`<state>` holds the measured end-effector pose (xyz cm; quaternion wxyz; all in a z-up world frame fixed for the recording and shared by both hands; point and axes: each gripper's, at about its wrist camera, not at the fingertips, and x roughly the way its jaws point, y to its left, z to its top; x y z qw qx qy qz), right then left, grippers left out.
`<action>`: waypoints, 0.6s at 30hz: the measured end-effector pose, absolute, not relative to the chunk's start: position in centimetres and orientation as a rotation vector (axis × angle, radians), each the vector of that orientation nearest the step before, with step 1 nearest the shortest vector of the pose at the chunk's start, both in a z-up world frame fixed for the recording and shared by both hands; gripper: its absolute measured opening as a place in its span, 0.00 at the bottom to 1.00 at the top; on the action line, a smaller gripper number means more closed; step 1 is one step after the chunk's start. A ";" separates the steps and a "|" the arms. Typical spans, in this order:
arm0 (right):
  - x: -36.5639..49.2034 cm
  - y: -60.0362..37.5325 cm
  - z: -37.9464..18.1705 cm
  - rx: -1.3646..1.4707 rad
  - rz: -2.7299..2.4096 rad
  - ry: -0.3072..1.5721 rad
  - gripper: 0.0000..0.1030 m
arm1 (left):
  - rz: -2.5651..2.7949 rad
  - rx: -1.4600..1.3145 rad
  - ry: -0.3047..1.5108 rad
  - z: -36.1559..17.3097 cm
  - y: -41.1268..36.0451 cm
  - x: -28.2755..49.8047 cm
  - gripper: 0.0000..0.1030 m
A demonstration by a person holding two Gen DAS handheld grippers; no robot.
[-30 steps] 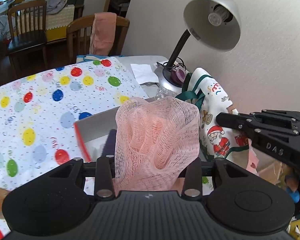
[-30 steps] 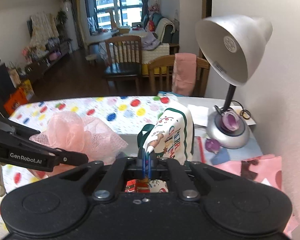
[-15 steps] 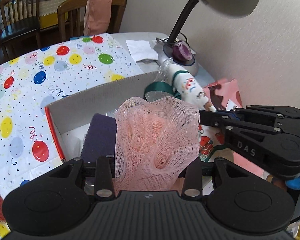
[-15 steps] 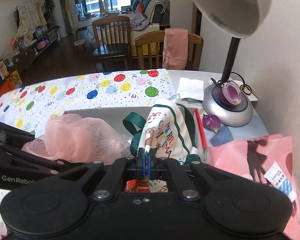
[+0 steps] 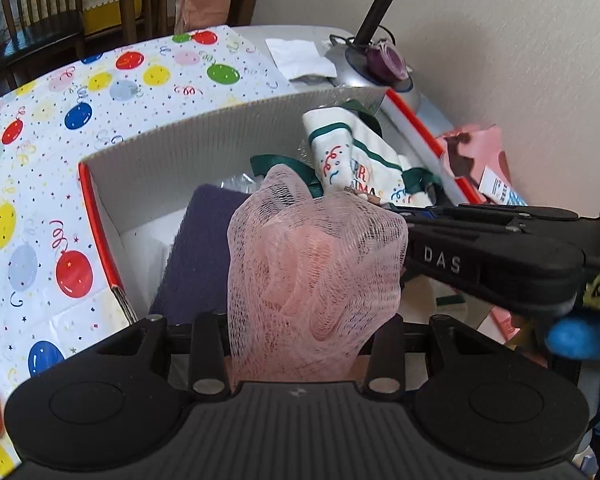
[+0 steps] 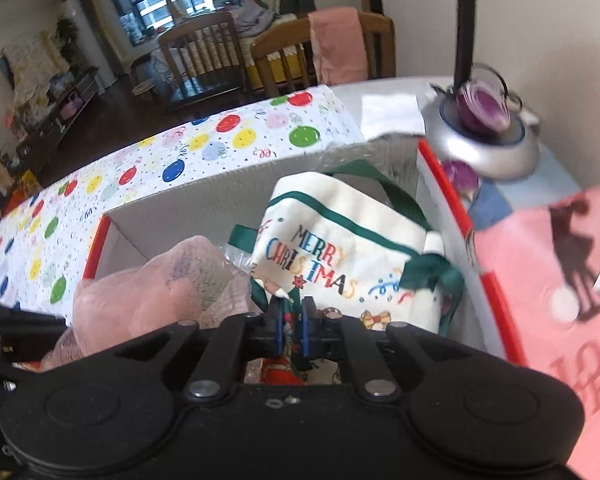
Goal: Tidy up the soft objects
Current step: 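Lower the Christmas bag into the red box with the right tool while the left tool lowers the puff in, then open the right gripper releasing the Christmas bag while the left gripper releases the bath puff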
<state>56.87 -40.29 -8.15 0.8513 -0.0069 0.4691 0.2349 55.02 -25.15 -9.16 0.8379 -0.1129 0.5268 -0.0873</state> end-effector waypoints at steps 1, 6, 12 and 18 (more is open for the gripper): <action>57.0 -40.5 -8.4 0.006 0.492 0.997 0.11 | -0.185 -0.238 1.118 -9.4 -25.1 55.1 0.38; 57.1 -40.7 -9.1 0.056 0.477 1.027 0.19 | -0.202 -0.230 1.130 -10.3 -25.2 55.3 0.40; 56.5 -40.4 -8.7 0.036 0.473 1.020 0.31 | -0.226 -0.200 1.108 -10.0 -25.5 54.9 0.57; 55.7 -40.3 -7.2 0.021 0.477 0.993 0.35 | -0.239 -0.194 1.054 -9.3 -25.4 53.7 0.71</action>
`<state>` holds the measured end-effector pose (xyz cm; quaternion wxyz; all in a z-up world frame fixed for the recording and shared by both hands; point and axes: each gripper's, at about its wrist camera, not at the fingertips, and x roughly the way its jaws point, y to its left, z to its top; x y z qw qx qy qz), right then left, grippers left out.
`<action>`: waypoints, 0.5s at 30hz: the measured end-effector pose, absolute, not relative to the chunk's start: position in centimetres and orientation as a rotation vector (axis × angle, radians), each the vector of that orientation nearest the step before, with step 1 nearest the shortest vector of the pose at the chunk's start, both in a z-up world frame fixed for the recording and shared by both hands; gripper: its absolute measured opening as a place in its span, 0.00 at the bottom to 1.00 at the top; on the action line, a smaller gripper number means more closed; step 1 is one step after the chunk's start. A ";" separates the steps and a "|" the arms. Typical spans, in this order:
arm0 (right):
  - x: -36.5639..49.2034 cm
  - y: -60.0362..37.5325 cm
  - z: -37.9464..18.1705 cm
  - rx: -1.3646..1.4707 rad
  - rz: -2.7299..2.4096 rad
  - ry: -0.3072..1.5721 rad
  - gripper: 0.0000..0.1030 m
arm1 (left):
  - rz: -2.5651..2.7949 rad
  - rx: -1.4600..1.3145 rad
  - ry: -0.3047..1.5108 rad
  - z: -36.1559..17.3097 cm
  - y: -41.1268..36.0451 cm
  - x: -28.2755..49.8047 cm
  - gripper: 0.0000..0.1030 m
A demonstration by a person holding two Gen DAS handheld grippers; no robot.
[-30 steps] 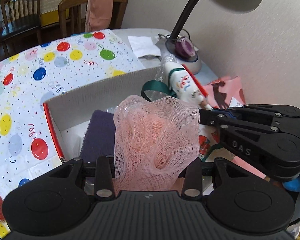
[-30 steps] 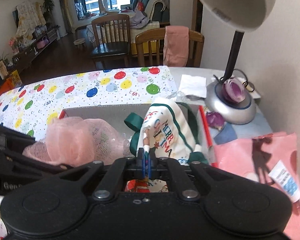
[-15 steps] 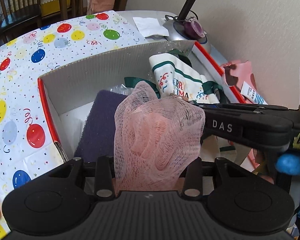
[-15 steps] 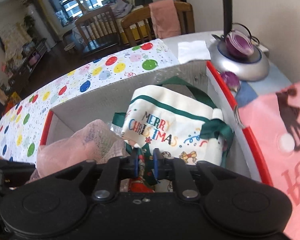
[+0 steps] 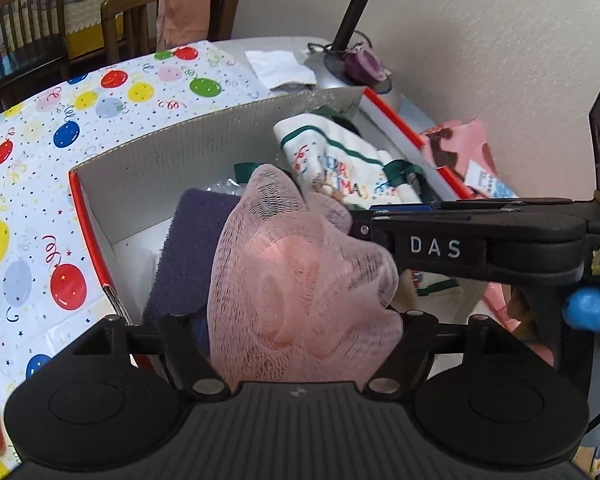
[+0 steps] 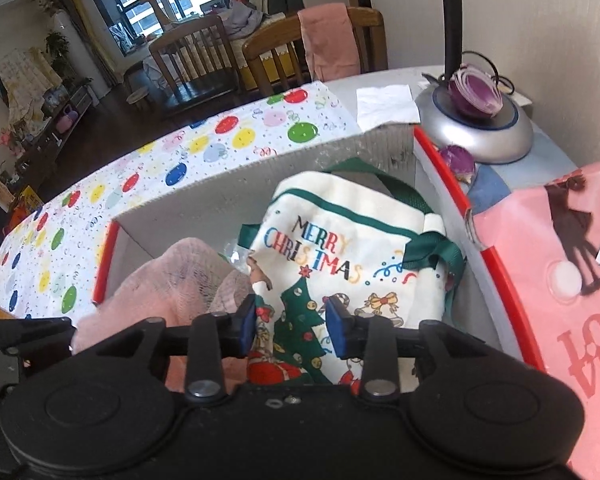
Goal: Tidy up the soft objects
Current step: 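Open the right gripper releasing the Christmas bag while the left gripper releases the bath puff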
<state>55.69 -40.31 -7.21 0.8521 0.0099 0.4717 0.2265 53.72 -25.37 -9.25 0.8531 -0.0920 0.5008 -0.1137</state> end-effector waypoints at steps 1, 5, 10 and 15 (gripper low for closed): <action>55.5 -40.3 -6.9 0.019 0.477 0.987 0.37 | -0.248 -0.201 1.046 -9.1 -25.3 53.5 0.71; 54.8 -40.5 -5.6 0.023 0.484 0.961 0.44 | -0.250 -0.230 1.011 -8.4 -24.6 52.5 0.71; 53.5 -40.8 -3.7 0.040 0.504 0.921 0.57 | -0.249 -0.231 0.949 -6.9 -23.9 50.9 0.71; 51.7 -41.3 -1.3 0.033 0.540 0.857 0.60 | -0.253 -0.227 0.897 -5.3 -23.3 49.3 0.71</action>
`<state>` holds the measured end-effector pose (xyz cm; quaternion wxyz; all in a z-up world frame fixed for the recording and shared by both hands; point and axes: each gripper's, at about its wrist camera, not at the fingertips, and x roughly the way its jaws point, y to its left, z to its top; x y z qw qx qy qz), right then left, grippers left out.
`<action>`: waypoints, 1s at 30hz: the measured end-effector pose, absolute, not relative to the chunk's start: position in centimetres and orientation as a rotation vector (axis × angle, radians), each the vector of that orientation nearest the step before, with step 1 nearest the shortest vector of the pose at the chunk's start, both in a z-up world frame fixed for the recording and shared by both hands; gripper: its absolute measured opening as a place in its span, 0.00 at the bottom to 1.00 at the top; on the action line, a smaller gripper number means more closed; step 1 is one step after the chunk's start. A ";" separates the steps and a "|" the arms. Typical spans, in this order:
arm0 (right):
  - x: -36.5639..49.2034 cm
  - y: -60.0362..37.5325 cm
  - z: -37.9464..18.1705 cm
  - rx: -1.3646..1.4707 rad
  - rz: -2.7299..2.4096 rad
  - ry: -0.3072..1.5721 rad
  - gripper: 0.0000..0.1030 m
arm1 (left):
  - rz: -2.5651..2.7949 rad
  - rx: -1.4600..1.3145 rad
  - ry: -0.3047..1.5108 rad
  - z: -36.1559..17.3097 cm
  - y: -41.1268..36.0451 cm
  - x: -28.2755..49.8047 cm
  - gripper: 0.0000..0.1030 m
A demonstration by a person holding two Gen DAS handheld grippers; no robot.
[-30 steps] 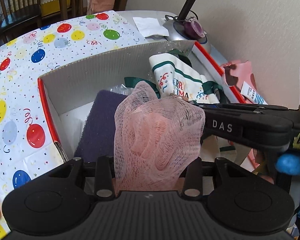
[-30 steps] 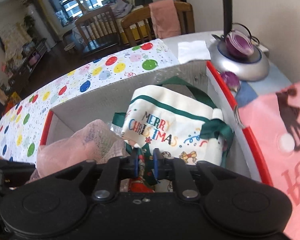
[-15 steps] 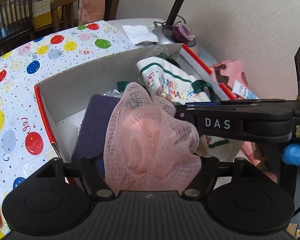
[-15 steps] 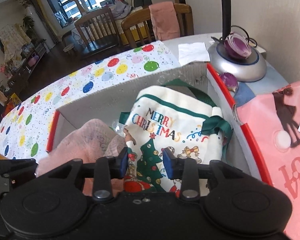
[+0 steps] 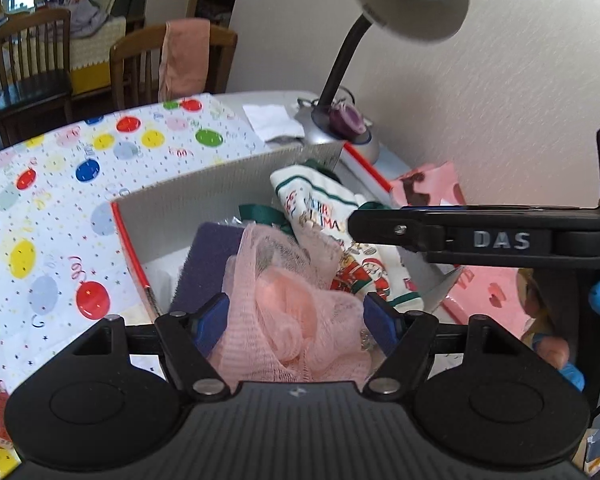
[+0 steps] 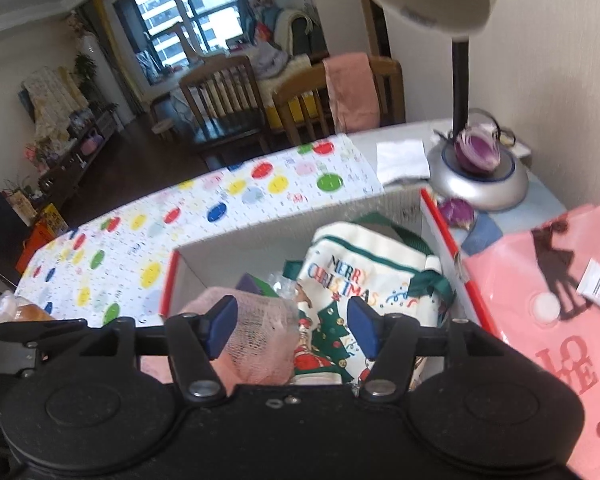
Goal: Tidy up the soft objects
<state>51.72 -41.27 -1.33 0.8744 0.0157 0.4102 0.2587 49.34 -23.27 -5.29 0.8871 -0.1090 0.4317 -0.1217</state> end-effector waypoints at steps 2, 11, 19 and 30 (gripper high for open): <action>50.9 -41.5 -0.4 0.023 0.552 0.828 0.62 | -0.252 -0.225 0.879 -4.6 -23.0 48.7 0.71; 47.6 -43.2 2.2 0.025 0.574 0.732 0.67 | -0.240 -0.226 0.795 -1.5 -21.4 45.0 0.71; 43.6 -43.9 3.5 0.019 0.558 0.646 0.75 | -0.218 -0.210 0.723 1.2 -20.2 41.3 0.78; 37.6 -43.3 3.6 0.039 0.527 0.550 0.88 | -0.220 -0.203 0.634 3.4 -18.6 37.0 0.83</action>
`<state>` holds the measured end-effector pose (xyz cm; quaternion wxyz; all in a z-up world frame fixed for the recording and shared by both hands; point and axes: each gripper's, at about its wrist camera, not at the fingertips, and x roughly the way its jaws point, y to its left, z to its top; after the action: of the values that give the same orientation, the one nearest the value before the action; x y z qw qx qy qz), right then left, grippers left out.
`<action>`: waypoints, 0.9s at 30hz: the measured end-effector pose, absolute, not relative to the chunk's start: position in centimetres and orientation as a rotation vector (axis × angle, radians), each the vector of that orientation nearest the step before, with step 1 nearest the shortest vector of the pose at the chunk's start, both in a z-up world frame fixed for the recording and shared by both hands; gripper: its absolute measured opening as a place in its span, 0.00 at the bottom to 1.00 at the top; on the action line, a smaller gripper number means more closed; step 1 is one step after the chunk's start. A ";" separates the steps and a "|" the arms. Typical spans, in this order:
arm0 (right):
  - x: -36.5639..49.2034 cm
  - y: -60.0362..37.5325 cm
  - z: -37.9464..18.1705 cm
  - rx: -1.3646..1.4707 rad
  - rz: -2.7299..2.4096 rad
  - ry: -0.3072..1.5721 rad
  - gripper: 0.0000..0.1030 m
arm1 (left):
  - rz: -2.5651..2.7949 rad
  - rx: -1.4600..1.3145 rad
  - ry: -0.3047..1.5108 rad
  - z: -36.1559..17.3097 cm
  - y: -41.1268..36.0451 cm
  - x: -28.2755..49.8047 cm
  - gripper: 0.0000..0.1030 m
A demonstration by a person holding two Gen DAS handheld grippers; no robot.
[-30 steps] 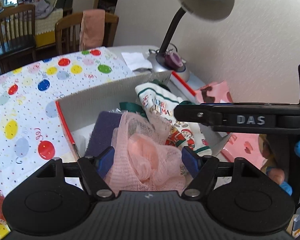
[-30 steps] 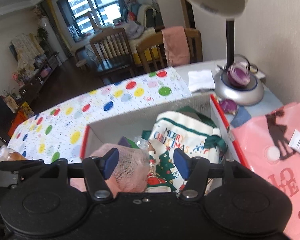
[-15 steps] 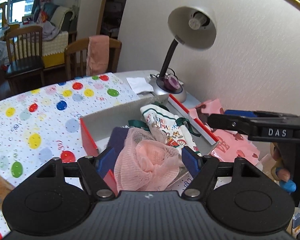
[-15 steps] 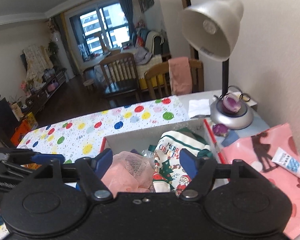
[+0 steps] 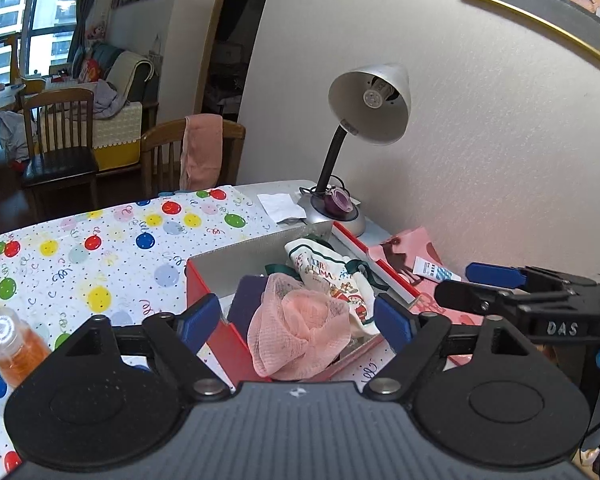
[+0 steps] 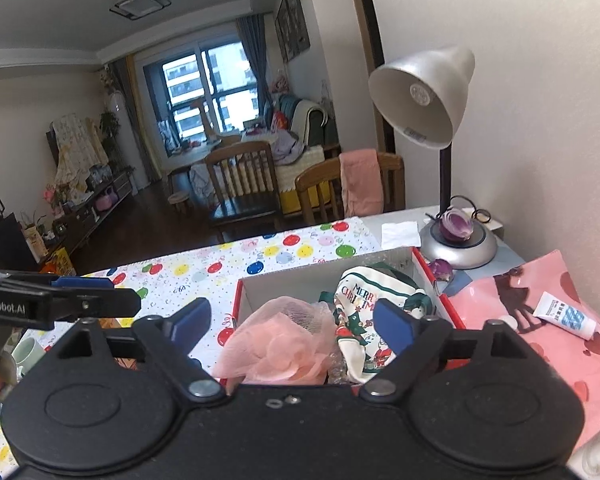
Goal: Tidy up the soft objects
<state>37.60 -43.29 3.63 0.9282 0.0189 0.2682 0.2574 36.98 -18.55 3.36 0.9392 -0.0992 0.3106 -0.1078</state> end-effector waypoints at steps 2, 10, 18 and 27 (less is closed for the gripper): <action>36.5 -43.0 3.5 0.042 0.519 0.534 0.90 | -0.220 -0.207 0.636 3.3 -18.3 36.5 0.83; 32.5 -41.3 3.3 0.052 0.468 0.487 1.00 | -0.204 -0.183 0.630 2.6 -17.4 33.5 0.86; 29.2 -39.5 3.1 0.063 0.411 0.460 1.00 | -0.161 -0.159 0.606 2.3 -15.9 29.9 1.00; 25.6 -36.6 3.3 0.053 0.421 0.418 1.00 | -0.150 -0.142 0.538 3.4 -14.0 25.4 1.00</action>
<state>25.60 -36.56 3.28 0.9559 0.0264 0.2060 0.2074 25.40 -13.96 3.36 0.9588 -0.0700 0.2654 -0.0737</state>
